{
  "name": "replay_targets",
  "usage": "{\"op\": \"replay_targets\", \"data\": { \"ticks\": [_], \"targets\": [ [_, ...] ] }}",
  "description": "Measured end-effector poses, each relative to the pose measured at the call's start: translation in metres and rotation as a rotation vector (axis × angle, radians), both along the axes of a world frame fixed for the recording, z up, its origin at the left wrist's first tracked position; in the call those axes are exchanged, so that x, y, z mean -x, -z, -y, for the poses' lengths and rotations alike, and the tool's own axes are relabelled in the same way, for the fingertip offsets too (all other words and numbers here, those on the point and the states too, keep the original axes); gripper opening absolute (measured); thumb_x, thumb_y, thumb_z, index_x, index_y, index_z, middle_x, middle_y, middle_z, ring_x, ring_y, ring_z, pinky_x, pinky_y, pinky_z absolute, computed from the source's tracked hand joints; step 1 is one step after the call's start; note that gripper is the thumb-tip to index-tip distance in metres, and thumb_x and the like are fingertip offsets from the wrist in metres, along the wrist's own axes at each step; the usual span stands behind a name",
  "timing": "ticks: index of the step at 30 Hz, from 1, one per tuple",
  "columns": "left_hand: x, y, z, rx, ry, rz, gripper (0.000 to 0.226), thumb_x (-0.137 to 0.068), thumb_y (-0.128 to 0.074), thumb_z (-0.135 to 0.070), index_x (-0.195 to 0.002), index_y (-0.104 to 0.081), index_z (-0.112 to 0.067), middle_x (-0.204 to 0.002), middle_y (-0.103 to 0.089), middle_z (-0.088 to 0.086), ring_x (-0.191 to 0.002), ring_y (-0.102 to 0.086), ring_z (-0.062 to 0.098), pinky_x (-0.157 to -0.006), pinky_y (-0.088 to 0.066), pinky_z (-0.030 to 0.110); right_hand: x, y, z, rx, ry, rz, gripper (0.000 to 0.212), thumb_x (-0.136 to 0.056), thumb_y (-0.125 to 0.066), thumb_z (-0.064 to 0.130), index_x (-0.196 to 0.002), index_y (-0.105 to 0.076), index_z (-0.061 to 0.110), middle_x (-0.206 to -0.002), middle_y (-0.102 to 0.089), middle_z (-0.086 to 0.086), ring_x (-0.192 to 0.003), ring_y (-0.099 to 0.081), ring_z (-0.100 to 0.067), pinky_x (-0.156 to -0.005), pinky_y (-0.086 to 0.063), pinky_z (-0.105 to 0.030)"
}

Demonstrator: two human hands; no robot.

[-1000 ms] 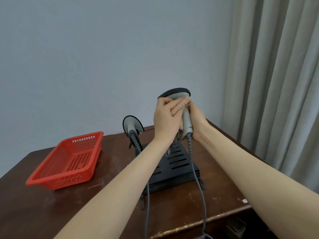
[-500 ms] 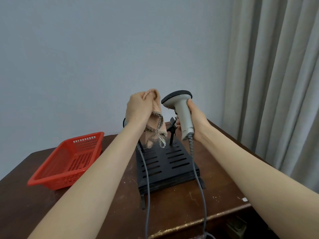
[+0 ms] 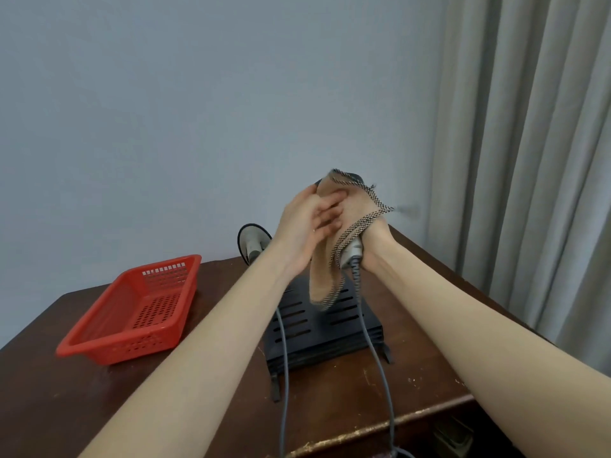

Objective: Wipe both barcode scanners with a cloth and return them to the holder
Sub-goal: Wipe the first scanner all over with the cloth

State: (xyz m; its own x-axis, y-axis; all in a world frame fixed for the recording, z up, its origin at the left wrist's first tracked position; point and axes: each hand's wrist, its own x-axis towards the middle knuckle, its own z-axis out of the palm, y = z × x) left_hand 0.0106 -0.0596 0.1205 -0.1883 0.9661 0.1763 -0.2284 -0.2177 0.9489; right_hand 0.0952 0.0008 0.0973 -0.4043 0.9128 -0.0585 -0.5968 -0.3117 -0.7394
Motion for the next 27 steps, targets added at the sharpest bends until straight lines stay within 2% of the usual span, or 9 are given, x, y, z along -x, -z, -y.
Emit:
{"op": "replay_targets", "data": {
  "ticks": [2,3,6,11,15,19,21,25,27],
  "targets": [
    [-0.005,0.011,-0.002,-0.094,-0.104,-0.167,0.05,-0.087,-0.052,0.007,-0.13,-0.041,-0.015,-0.113,-0.064,0.009,-0.08,-0.063,0.012,-0.07,-0.053,0.024,-0.001,0.003,0.0,0.089,-0.057,-0.137,0.026,-0.1,-0.033,0.022,-0.085,-0.051,0.011,-0.068,-0.048,-0.002,-0.052,-0.045,-0.009,-0.047,-0.039,-0.017],
    [-0.007,0.016,-0.004,-0.13,-0.195,-0.277,0.048,-0.085,-0.058,0.003,-0.127,-0.042,-0.015,-0.111,-0.064,0.008,-0.078,-0.064,0.012,-0.07,-0.055,0.024,-0.002,0.006,-0.001,0.106,-0.08,-0.167,0.023,-0.1,-0.036,0.02,-0.084,-0.05,0.011,-0.066,-0.047,-0.003,-0.05,-0.044,-0.01,-0.047,-0.039,-0.019],
    [-0.008,0.022,-0.009,-0.179,-0.425,-0.464,0.04,-0.075,-0.076,-0.018,-0.101,-0.048,-0.027,-0.095,-0.065,-0.007,-0.082,-0.065,0.011,-0.079,-0.055,0.032,-0.005,0.01,0.004,-0.008,-0.135,-0.123,0.018,-0.095,-0.047,0.019,-0.086,-0.059,0.009,-0.077,-0.059,-0.009,-0.067,-0.056,-0.02,-0.067,-0.047,-0.029],
    [-0.018,0.019,-0.015,-0.115,-0.517,-0.398,0.041,-0.07,-0.08,-0.03,-0.098,-0.05,-0.026,-0.099,-0.064,-0.007,-0.094,-0.063,0.008,-0.083,-0.05,0.026,-0.009,0.007,0.009,-0.079,-0.19,-0.11,0.023,-0.094,-0.049,0.024,-0.085,-0.063,0.007,-0.08,-0.064,-0.009,-0.068,-0.062,-0.021,-0.063,-0.053,-0.026],
    [-0.022,0.027,-0.012,-0.094,-0.473,-0.404,0.034,-0.074,-0.077,-0.031,-0.1,-0.057,-0.023,-0.103,-0.066,-0.003,-0.097,-0.063,0.011,-0.09,-0.051,0.033,-0.008,0.01,0.003,-0.077,-0.172,-0.161,0.025,-0.098,-0.044,0.023,-0.088,-0.062,0.008,-0.087,-0.062,-0.011,-0.08,-0.062,-0.024,-0.078,-0.053,-0.033],
    [-0.029,0.04,-0.001,-0.129,-0.428,-0.482,0.019,-0.079,-0.074,-0.022,-0.093,-0.061,-0.022,-0.108,-0.063,0.001,-0.099,-0.059,0.01,-0.091,-0.049,0.03,-0.007,0.018,0.0,-0.026,-0.191,-0.268,0.043,-0.09,-0.047,0.042,-0.059,-0.057,0.014,-0.063,-0.056,-0.003,-0.06,-0.061,-0.018,-0.061,-0.055,-0.025],
    [-0.029,0.042,-0.001,-0.133,-0.422,-0.476,0.017,-0.079,-0.074,-0.02,-0.087,-0.061,-0.026,-0.109,-0.063,0.002,-0.101,-0.059,0.011,-0.093,-0.048,0.032,-0.007,0.02,0.004,-0.023,-0.17,-0.21,0.05,-0.092,-0.046,0.049,-0.06,-0.06,0.014,-0.067,-0.056,-0.004,-0.067,-0.059,-0.019,-0.068,-0.05,-0.028],
    [-0.028,0.034,-0.011,-0.117,-0.468,-0.391,0.024,-0.077,-0.074,-0.021,-0.091,-0.056,-0.028,-0.104,-0.064,-0.001,-0.098,-0.063,0.012,-0.09,-0.051,0.032,-0.006,0.013,0.009,-0.019,-0.096,-0.199,0.031,-0.101,-0.039,0.03,-0.087,-0.059,0.011,-0.085,-0.062,-0.009,-0.081,-0.061,-0.021,-0.08,-0.048,-0.031],
    [-0.027,0.027,-0.015,-0.085,-0.48,-0.304,0.033,-0.076,-0.076,-0.021,-0.097,-0.051,-0.022,-0.1,-0.064,-0.002,-0.094,-0.064,0.011,-0.085,-0.051,0.029,-0.005,0.011,0.011,-0.05,-0.111,-0.198,0.028,-0.101,-0.032,0.018,-0.088,-0.056,0.012,-0.08,-0.063,-0.008,-0.076,-0.063,-0.019,-0.074,-0.05,-0.027]
  ]
}}
